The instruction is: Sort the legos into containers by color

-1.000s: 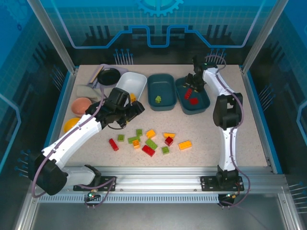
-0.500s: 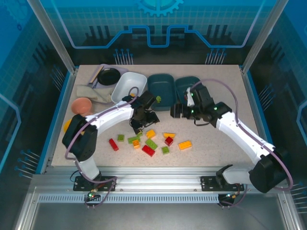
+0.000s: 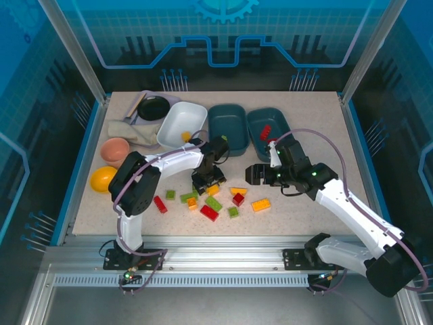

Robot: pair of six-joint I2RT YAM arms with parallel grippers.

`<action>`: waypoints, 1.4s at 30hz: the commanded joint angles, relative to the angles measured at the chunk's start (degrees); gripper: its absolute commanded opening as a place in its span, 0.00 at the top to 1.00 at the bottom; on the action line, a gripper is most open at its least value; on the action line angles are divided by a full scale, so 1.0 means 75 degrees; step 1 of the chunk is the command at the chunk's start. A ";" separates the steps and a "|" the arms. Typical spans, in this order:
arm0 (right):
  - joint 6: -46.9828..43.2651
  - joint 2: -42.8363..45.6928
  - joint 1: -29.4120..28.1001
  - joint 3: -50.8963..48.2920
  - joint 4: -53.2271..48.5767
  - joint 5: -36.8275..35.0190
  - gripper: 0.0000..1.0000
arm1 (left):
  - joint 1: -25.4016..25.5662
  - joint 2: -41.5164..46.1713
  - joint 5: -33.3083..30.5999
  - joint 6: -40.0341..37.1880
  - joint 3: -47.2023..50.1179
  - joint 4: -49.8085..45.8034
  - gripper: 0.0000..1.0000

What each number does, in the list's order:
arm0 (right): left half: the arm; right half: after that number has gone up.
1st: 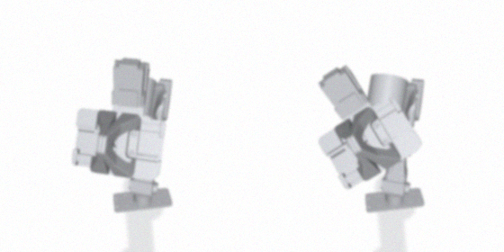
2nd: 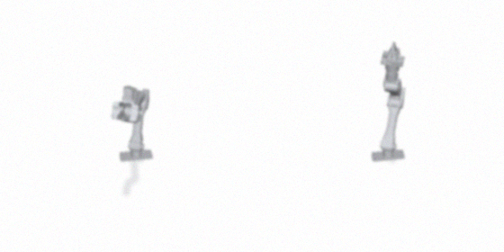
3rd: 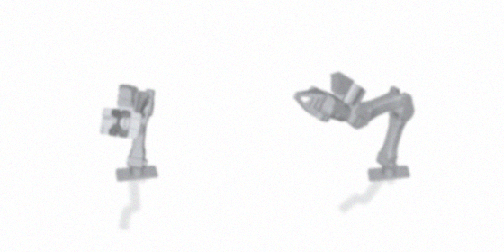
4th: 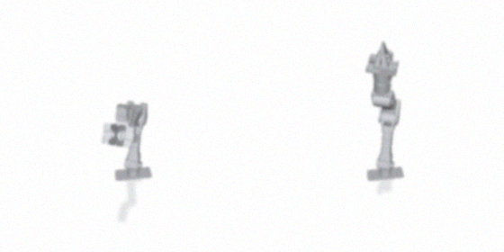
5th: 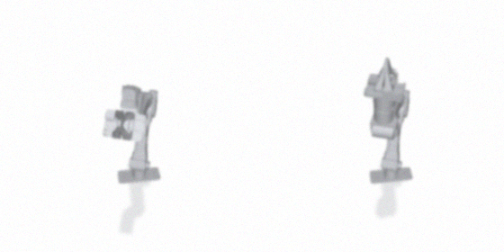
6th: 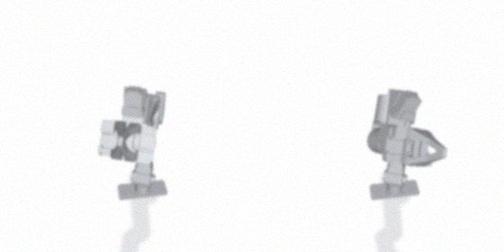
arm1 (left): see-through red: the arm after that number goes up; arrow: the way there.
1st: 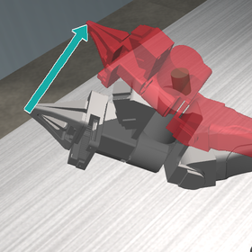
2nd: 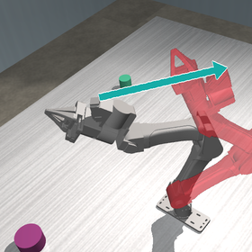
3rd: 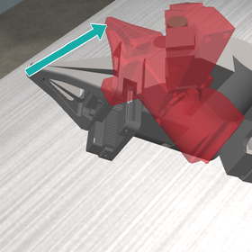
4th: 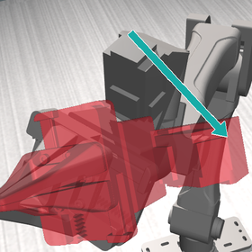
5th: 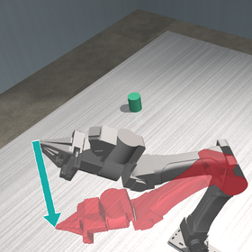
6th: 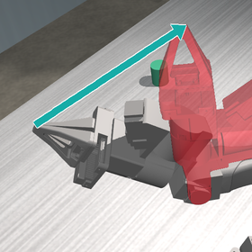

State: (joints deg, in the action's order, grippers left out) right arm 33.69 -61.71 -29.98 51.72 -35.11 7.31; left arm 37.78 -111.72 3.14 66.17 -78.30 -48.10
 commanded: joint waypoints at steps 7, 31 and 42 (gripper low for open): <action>0.0172 -0.0102 -0.0058 0.0025 -0.0052 -0.0078 0.18 | 0.0129 -0.0094 -0.0047 0.0016 -0.0103 0.0069 0.55; 0.0332 -0.2234 -0.0638 0.1986 0.1325 0.0496 0.18 | -0.3444 -0.1551 -0.1816 -0.2529 -0.4573 -0.1882 0.52; 0.0067 -0.3429 -0.0916 0.2544 0.0249 0.0525 0.19 | -0.3596 -0.2782 -0.1710 -0.2613 -0.5626 -0.2316 0.40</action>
State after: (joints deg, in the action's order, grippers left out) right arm 35.75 -85.25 -34.89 67.92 -28.71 10.72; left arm 11.18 -132.51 -9.65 47.40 -118.93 -62.76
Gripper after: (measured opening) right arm 0.815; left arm 0.587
